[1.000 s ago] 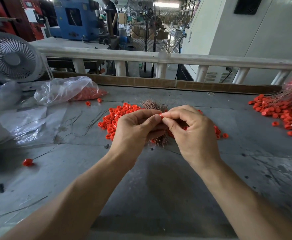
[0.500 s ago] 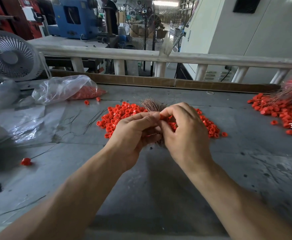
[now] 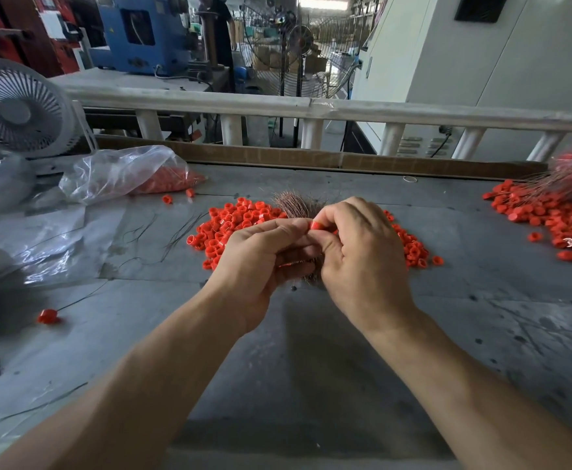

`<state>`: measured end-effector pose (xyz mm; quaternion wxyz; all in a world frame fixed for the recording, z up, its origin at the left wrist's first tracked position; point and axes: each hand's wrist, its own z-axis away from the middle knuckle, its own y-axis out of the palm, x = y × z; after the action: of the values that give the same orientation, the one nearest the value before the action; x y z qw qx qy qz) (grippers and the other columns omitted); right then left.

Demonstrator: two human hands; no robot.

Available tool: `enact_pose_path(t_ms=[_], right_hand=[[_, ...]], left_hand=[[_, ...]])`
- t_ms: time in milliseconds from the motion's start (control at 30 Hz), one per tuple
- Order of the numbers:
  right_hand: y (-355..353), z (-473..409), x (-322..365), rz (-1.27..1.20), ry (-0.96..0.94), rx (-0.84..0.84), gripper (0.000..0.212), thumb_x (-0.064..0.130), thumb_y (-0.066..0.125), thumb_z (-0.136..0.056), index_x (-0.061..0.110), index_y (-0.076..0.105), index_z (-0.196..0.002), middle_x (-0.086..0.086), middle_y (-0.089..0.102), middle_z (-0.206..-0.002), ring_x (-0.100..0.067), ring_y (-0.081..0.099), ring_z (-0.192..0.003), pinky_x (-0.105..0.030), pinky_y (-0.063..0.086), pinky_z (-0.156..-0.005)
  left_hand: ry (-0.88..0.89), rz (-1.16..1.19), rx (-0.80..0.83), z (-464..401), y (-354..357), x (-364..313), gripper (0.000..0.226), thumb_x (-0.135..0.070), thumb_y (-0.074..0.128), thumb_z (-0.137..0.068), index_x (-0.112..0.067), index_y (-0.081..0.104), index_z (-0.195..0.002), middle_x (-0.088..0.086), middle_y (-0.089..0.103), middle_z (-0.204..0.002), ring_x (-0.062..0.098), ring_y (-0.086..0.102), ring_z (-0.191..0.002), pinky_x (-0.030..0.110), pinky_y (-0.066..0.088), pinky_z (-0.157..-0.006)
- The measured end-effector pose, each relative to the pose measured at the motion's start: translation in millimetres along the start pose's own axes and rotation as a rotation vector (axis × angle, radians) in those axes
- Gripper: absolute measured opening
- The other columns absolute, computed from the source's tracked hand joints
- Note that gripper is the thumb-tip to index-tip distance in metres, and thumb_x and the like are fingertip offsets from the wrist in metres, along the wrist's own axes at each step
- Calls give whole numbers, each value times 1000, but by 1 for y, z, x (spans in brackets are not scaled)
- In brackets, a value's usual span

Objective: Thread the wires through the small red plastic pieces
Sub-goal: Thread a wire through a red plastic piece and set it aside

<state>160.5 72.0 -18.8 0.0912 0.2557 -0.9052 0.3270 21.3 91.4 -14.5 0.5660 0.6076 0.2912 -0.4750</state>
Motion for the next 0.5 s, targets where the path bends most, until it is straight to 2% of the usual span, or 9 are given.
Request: enact_pose_path(t_ms=[100, 233, 300, 367, 500], right_hand=[[-2, -2, 0, 23, -23, 30, 7, 14, 72, -89, 11, 66, -89, -1, 63, -90, -23, 58, -90, -24, 38, -79], [-3, -1, -1, 17, -30, 77, 9, 20, 71, -92, 15, 68, -98, 2, 60, -99, -16, 58, -89, -20, 40, -69], [-3, 0, -1, -10, -30, 71, 10, 17, 71, -93, 16, 69, -102, 2, 60, -102, -15, 60, -87, -26, 48, -66], [-3, 1, 1, -35, -56, 57, 12, 12, 68, -94, 15, 71, -105, 1, 61, -105, -15, 61, -88, -30, 52, -70], [-4, -1, 1, -46, -117, 31, 15, 8, 68, -93, 10, 72, -107, -2, 63, -108, -14, 62, -94, -23, 53, -79]], left_hand=[[5, -24, -8, 0, -1, 0, 24, -12, 63, -97, 5, 69, -113, 16, 64, -92, 22, 62, -78, 38, 54, -78], [14, -38, -22, -1, -3, -2, 23, -13, 65, -94, 1, 70, -112, 14, 63, -92, 20, 60, -78, 37, 51, -76], [18, -33, -21, -2, -3, -1, 24, -13, 65, -94, 1, 69, -114, 14, 62, -92, 19, 60, -79, 37, 49, -75], [21, -23, -9, -1, -3, -1, 28, -12, 65, -94, 3, 67, -117, 16, 61, -93, 20, 59, -81, 37, 48, -76], [34, -16, 9, -2, -5, -2, 31, -9, 63, -95, 8, 64, -121, 22, 60, -98, 32, 56, -92, 45, 46, -87]])
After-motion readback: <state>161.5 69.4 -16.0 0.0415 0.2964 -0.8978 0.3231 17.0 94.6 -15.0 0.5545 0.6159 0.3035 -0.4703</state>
